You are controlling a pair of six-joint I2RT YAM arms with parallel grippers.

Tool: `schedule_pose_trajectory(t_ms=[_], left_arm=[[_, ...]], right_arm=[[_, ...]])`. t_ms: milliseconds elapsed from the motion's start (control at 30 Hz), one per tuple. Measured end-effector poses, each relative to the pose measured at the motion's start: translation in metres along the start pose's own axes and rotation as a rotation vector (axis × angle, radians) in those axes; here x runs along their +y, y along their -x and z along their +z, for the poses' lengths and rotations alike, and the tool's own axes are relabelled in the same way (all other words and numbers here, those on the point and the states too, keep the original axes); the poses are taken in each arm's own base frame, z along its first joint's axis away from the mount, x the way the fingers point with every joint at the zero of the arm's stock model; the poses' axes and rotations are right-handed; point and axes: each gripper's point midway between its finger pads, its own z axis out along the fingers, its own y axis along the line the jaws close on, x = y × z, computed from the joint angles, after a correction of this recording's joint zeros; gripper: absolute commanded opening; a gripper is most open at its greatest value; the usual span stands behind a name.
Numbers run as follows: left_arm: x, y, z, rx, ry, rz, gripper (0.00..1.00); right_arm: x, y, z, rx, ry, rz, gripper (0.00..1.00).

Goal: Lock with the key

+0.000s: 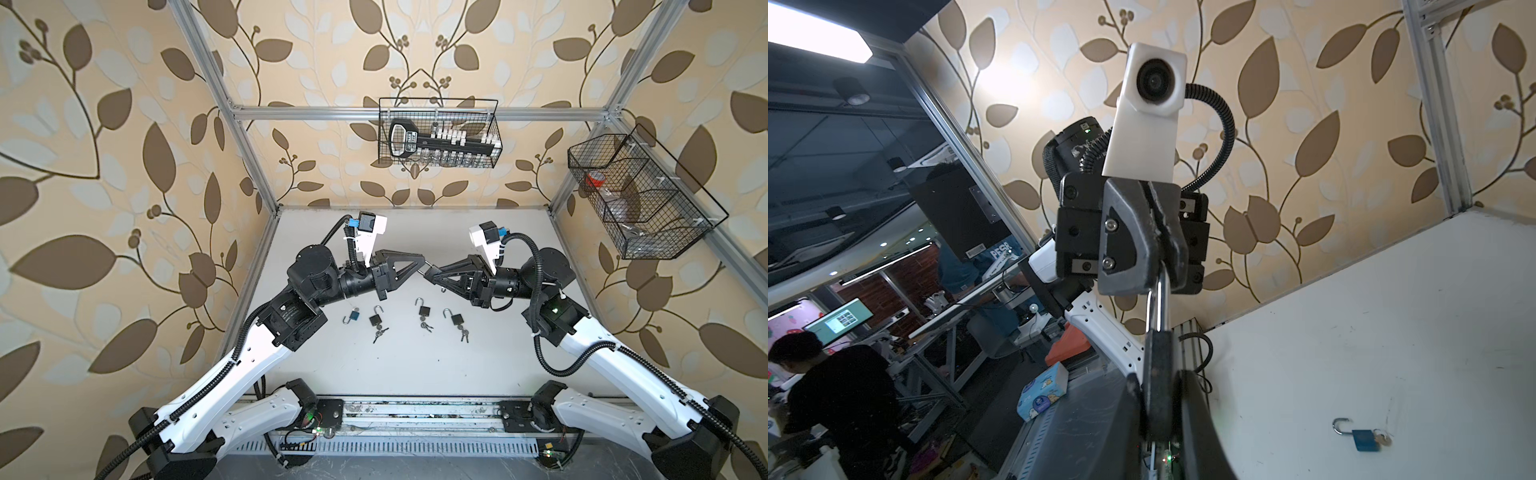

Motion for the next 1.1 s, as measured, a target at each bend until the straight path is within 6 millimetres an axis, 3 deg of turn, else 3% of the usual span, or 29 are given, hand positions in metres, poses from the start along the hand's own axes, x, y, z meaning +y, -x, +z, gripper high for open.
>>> schedule_pose_trajectory(t_ms=[367, 1100], left_arm=[[-0.015, 0.007, 0.001, -0.021, -0.073, 0.032, 0.0], [-0.026, 0.006, 0.011, -0.075, -0.111, 0.062, 0.0]], right_arm=[[0.013, 0.011, 0.0, -0.009, 0.036, 0.047, 0.0], [0.021, 0.021, 0.001, -0.007, 0.037, -0.005, 0.0]])
